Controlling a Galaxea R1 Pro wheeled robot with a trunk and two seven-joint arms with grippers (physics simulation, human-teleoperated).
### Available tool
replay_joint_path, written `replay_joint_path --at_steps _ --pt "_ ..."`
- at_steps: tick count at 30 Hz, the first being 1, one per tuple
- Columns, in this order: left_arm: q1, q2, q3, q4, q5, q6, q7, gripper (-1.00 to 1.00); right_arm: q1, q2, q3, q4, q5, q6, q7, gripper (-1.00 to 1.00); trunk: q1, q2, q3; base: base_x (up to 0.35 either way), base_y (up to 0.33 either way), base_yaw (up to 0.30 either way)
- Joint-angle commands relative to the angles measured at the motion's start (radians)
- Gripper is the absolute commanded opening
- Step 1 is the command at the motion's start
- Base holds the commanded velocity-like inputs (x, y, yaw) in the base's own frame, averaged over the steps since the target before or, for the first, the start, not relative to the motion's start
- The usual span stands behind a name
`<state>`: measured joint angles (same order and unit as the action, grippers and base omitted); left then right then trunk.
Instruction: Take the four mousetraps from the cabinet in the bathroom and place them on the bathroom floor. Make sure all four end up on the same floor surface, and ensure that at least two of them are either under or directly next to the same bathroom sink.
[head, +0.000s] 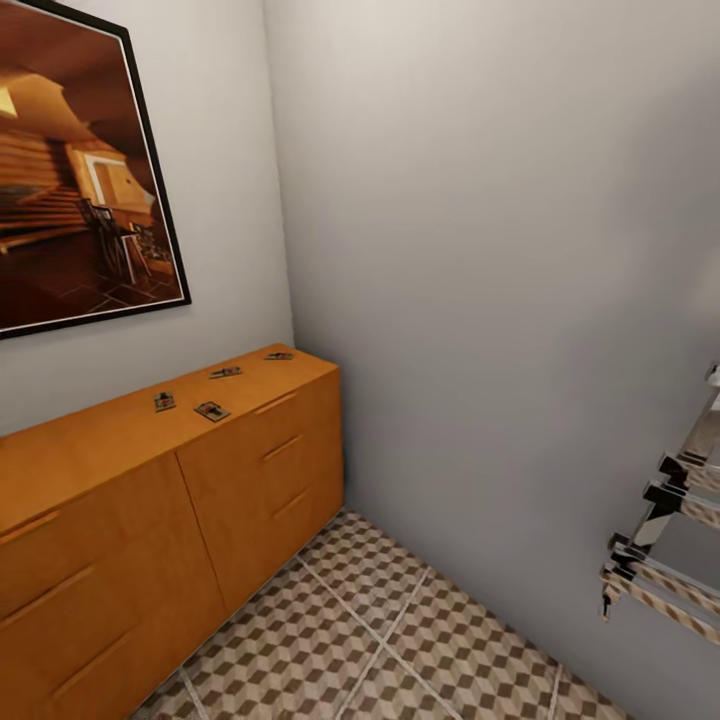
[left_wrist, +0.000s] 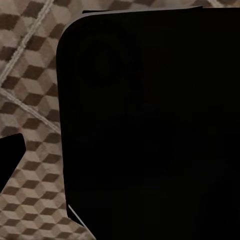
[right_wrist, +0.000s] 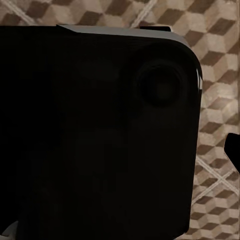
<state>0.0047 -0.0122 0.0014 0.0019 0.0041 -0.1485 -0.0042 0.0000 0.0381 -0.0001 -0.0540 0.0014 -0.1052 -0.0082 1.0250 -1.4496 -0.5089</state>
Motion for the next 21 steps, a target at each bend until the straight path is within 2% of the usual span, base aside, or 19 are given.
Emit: replay_joint_path --at_steps 1,21 --pt "0.000 0.000 0.000 0.000 0.000 -0.003 0.000 1.00 0.000 0.000 0.000 0.000 0.000 -0.012 -0.001 1.00 0.000 0.000 -0.001 0.000 0.000 0.108" --pt "0.000 0.000 0.000 0.001 0.000 -0.003 0.000 1.00 0.000 0.000 0.000 0.000 -0.001 -0.022 -0.001 1.00 0.000 0.000 0.003 0.000 0.000 0.097"
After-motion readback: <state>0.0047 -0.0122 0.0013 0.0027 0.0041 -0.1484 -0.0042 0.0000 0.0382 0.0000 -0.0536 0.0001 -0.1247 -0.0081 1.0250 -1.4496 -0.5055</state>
